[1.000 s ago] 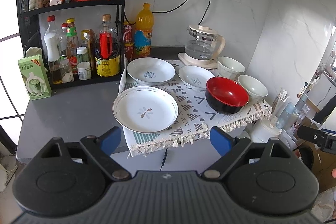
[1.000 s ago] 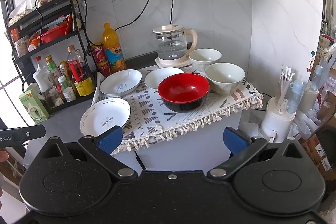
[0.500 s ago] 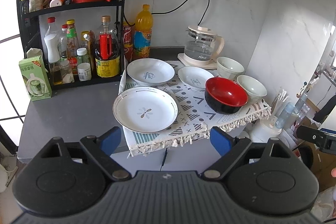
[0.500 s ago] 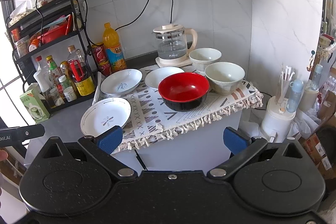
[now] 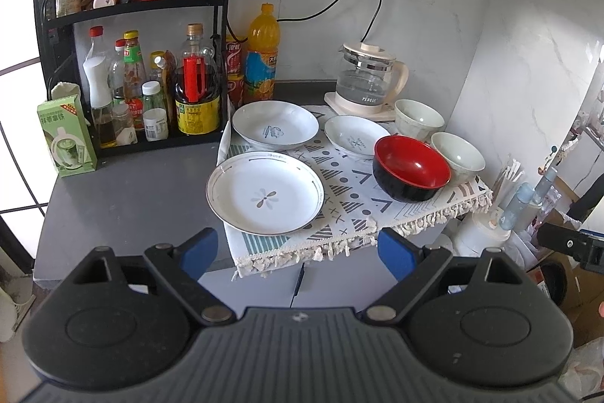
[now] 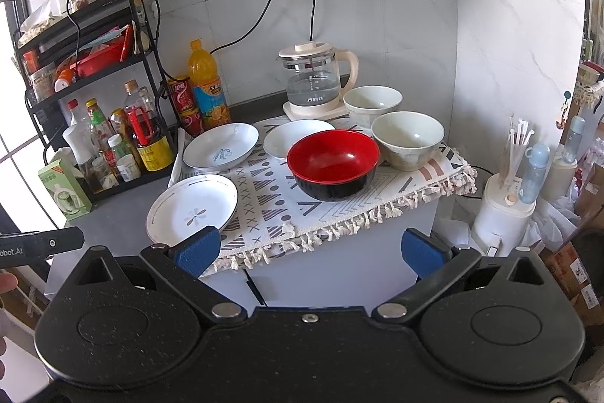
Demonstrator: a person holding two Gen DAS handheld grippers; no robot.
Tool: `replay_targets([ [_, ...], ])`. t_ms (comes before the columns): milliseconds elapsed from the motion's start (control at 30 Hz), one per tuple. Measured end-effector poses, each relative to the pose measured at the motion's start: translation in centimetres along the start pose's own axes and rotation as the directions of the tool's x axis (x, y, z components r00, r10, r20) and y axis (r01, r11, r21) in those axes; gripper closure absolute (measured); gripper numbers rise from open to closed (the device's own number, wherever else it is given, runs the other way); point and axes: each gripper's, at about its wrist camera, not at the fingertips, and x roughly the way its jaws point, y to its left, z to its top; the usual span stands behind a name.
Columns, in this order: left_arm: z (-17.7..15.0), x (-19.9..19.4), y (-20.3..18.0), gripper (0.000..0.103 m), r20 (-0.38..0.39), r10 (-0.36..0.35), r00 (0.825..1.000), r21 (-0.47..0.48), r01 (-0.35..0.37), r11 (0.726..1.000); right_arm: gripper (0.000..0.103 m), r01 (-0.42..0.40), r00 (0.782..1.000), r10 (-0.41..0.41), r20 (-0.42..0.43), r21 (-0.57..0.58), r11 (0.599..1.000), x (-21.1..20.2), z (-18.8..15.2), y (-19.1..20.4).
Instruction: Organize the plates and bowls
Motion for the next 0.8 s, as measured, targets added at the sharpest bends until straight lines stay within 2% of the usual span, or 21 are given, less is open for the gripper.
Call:
replay_targets([
  [800, 0.8, 1.6, -1.3, 0.013, -0.008, -0.016, 1.000, -0.005, 0.016, 1.000, 0.000, 0.008, 1.000, -0.008, -0.007, 0.010, 1.000, 1.6, 0.8, -1.3],
])
